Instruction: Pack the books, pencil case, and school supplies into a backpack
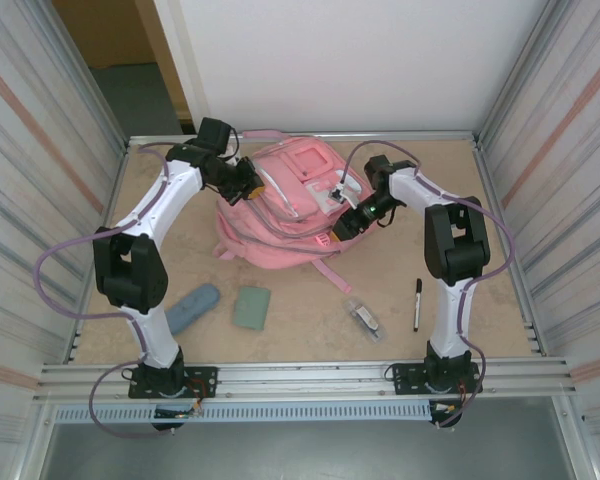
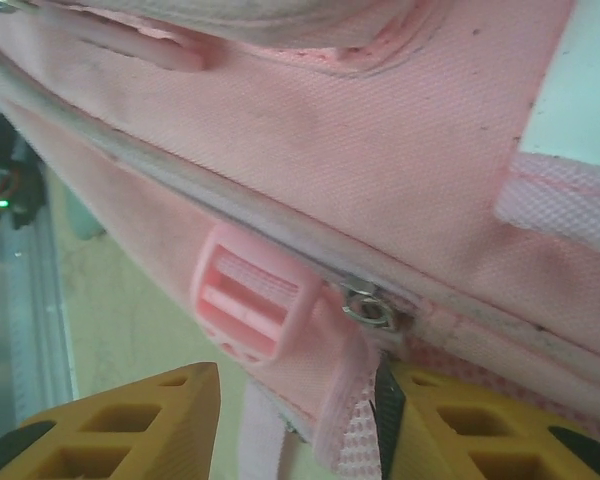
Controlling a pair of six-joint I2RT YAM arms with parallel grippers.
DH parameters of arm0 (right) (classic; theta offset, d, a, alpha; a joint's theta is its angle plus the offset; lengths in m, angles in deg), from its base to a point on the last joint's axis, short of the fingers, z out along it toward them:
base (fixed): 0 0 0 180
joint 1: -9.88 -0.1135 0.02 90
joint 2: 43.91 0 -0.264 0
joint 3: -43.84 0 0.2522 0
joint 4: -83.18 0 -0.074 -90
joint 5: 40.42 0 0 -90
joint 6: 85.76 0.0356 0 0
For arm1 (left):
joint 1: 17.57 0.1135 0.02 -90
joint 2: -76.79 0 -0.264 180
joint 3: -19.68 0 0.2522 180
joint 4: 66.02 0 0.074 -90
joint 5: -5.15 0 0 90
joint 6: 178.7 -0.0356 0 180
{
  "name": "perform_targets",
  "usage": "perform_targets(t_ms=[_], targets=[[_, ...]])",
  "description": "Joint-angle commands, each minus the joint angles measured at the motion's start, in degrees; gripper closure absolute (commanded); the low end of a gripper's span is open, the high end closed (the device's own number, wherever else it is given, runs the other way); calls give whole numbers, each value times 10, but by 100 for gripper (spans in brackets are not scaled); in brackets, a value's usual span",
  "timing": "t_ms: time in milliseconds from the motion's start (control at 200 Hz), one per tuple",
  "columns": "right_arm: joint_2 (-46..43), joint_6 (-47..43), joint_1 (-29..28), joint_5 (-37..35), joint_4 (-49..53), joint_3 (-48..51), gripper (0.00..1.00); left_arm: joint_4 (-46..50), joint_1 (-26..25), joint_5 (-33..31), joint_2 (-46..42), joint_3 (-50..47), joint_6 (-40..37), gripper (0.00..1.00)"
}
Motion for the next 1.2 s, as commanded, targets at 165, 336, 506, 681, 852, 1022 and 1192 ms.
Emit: perform_targets(t_ms=[165,336,506,681,852,1022,1192], targets=[[-29,-13,1,56,-24,8,74,-16,-3,60,-44,8,-10,100],[-57,57,5,-38,-106,48,63,-17,-3,67,-42,5,-14,100],[-113,86,20,-39,-235,139,54,-11,-3,79,-39,14,-17,100],[-95,113,33,-57,-238,127,52,2,-2,95,-36,25,-24,100],[-88,122,28,-73,-239,121,46,1,-3,103,-41,18,-24,100],[-61,95,15,-35,-173,83,47,1,-2,110,-47,19,-24,100],[-46,105,12,-36,-152,69,48,-1,0,114,-53,19,-24,100]])
